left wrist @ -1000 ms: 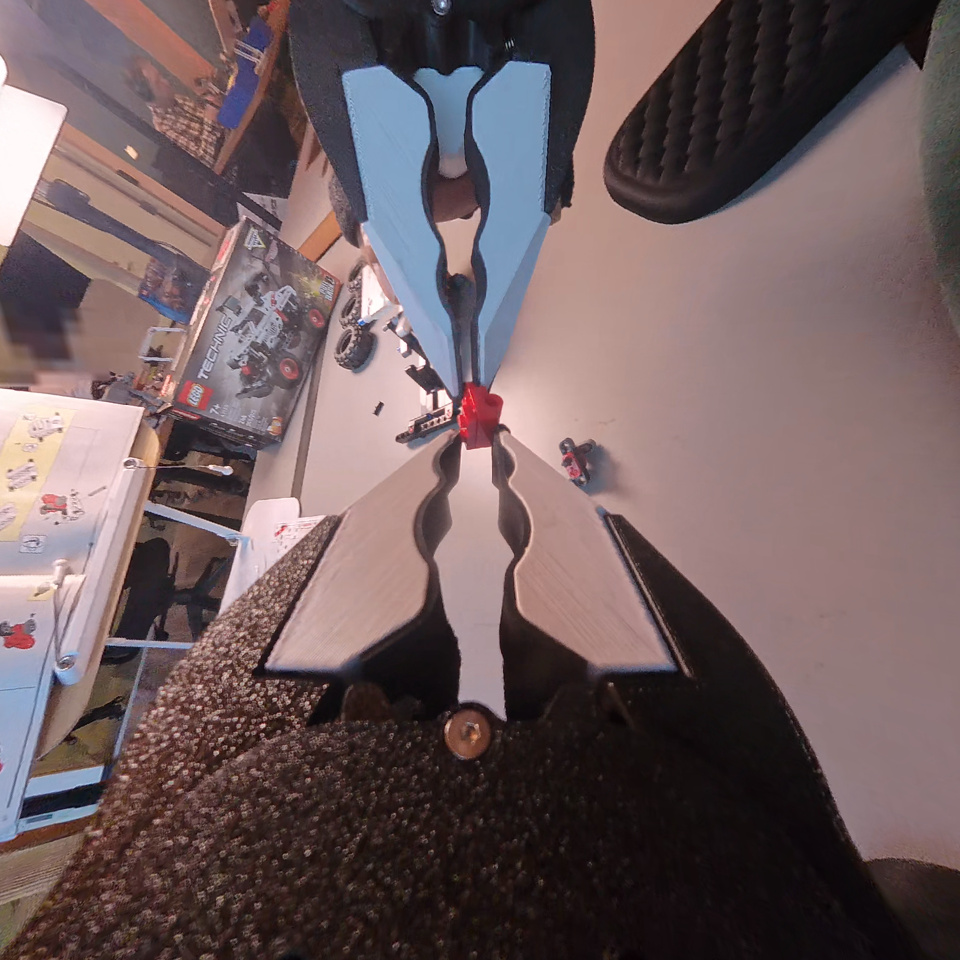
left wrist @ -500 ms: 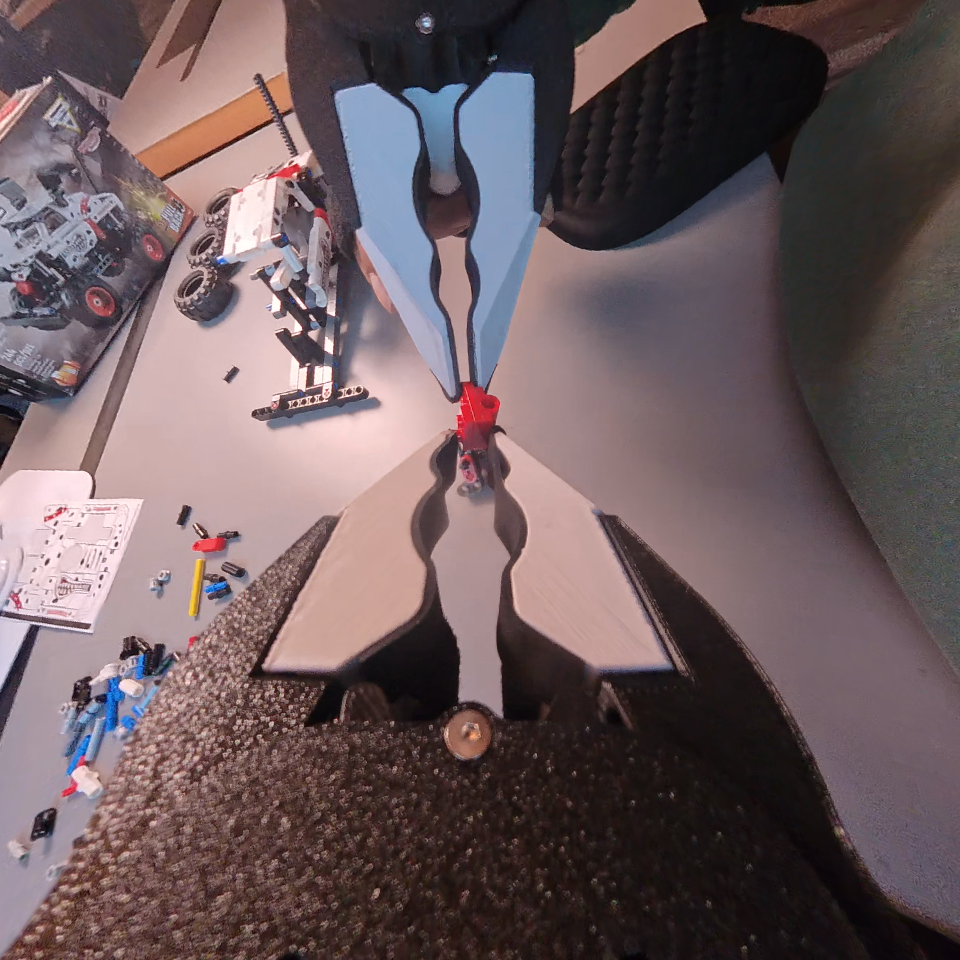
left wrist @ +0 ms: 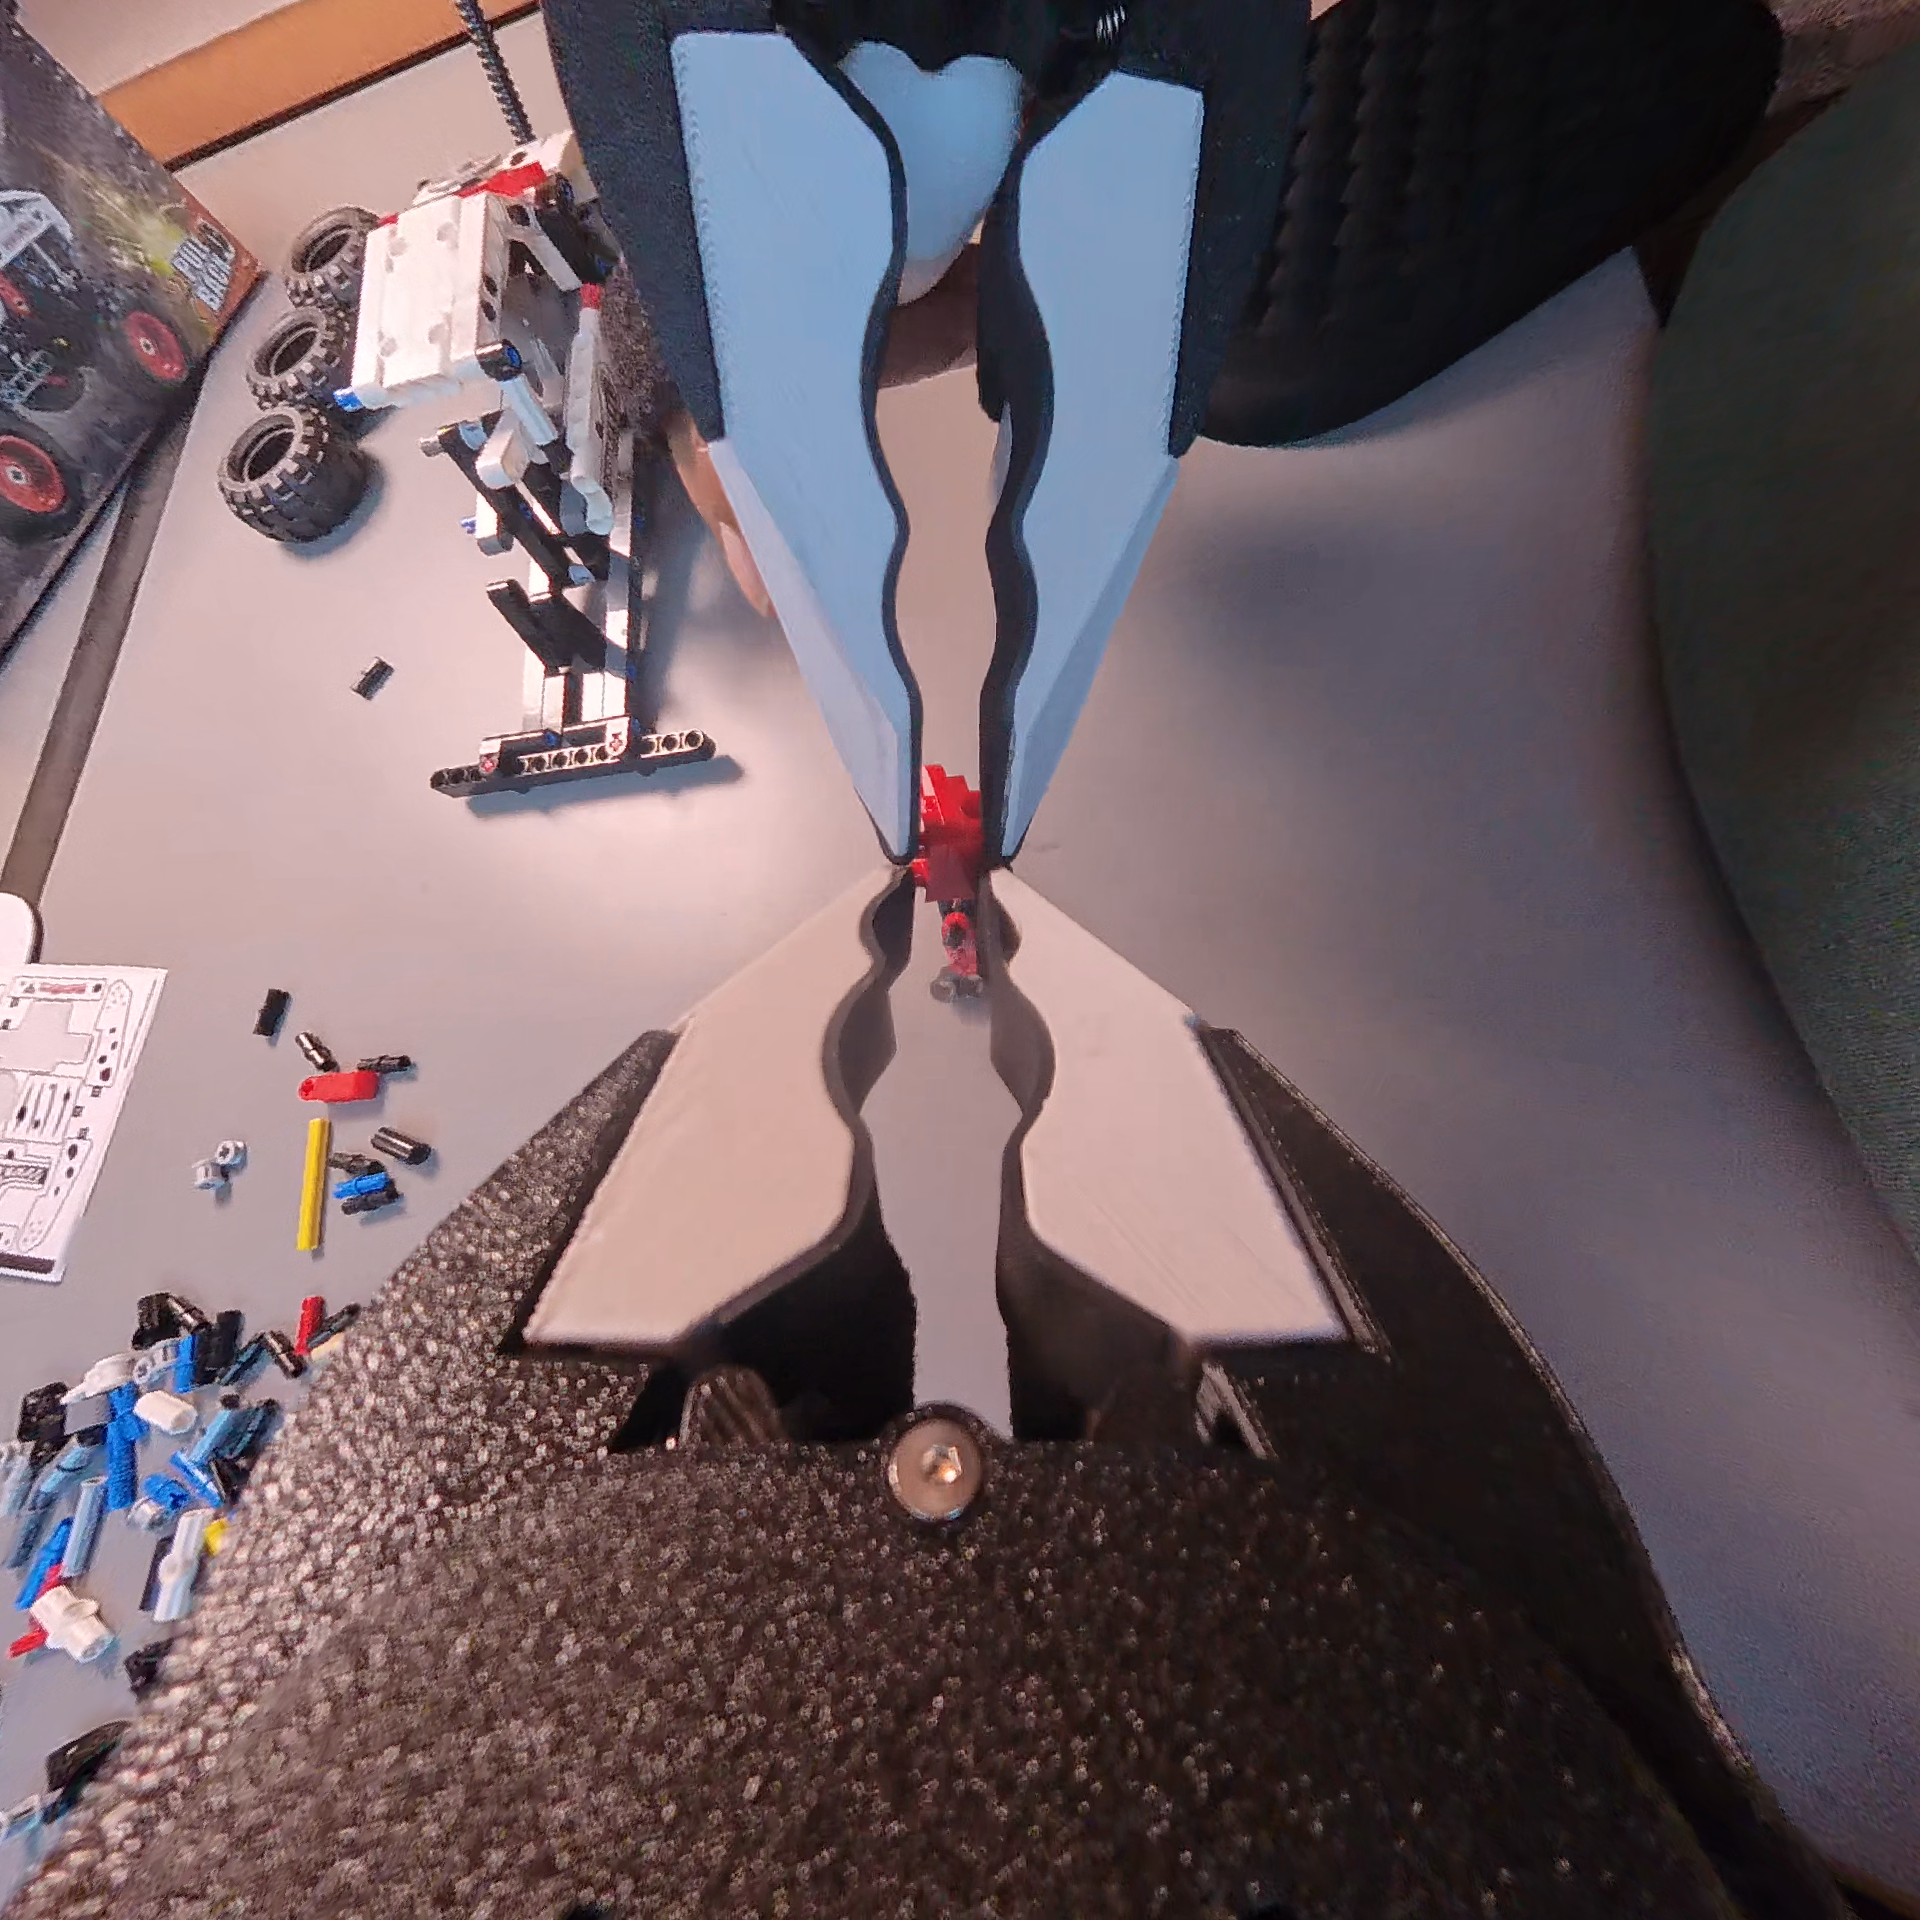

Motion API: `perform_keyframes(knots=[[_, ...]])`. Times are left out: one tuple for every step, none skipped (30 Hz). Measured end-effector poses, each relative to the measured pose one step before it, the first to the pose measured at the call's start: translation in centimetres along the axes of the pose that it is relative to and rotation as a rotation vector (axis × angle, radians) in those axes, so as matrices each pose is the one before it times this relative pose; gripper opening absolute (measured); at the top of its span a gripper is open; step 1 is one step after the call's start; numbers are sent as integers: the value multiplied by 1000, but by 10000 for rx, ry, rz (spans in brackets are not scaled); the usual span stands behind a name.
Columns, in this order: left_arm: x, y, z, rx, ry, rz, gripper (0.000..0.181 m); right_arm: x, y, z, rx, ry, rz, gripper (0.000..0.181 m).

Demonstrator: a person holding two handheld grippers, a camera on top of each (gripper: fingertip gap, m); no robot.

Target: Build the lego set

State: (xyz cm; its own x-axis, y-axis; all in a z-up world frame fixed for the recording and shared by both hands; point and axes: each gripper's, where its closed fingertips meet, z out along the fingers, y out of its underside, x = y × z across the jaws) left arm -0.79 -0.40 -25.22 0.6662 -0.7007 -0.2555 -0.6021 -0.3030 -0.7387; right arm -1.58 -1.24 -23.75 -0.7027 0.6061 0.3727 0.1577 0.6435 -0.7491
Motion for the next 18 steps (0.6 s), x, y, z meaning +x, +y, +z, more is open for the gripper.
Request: perform_keyframes(knots=[[63,-29,-71,40,70,-57,11,-37,-77,24,52,-45,120,10],[86,22,-32,-3,40,-13,11,-91,-26,42,61,-75,80,10],[175,32,0,-26,61,0,10,-191,-28,29,96,-105,28,9],[245,28,27,-29,102,-36,10,-238,-7,21,102,-104,43,9],[232,21,24,-13,86,-58,10,-196,-3,15,110,-45,41,9],[224,3,43,19,72,-60,10,-203,-9,-15,110,-52,34,9],[207,-35,28,70,83,-94,11,-158,-53,-45,135,-26,23,9],[97,-101,-6,138,62,-138,11,-8,-91,-109,180,29,71,9],[-85,-190,-54,215,6,-185,11,207,-161,-180,247,104,134,9],[-269,-318,-160,314,-25,-275,12,402,-269,-320,380,180,151,9],[-318,-541,-319,447,22,-346,12,456,-533,-468,637,160,291,9],[-224,-840,-468,629,47,-287,12,424,-869,-626,898,79,424,9],[-129,-982,-500,681,2,-195,12,383,-954,-667,932,40,465,9],[-85,-747,-383,482,-40,-88,16,284,-1007,-627,921,21,460,9],[-110,-417,-221,249,-102,5,21,162,-1003,-563,848,-17,385,10],[-116,-300,-98,171,-164,77,21,-77,-775,-387,588,-129,336,10],[-46,-463,-67,263,-157,80,20,-145,-457,-180,293,-143,225,10],[51,-603,-73,338,-71,4,19,-137,-253,-49,141,-92,90,10]])
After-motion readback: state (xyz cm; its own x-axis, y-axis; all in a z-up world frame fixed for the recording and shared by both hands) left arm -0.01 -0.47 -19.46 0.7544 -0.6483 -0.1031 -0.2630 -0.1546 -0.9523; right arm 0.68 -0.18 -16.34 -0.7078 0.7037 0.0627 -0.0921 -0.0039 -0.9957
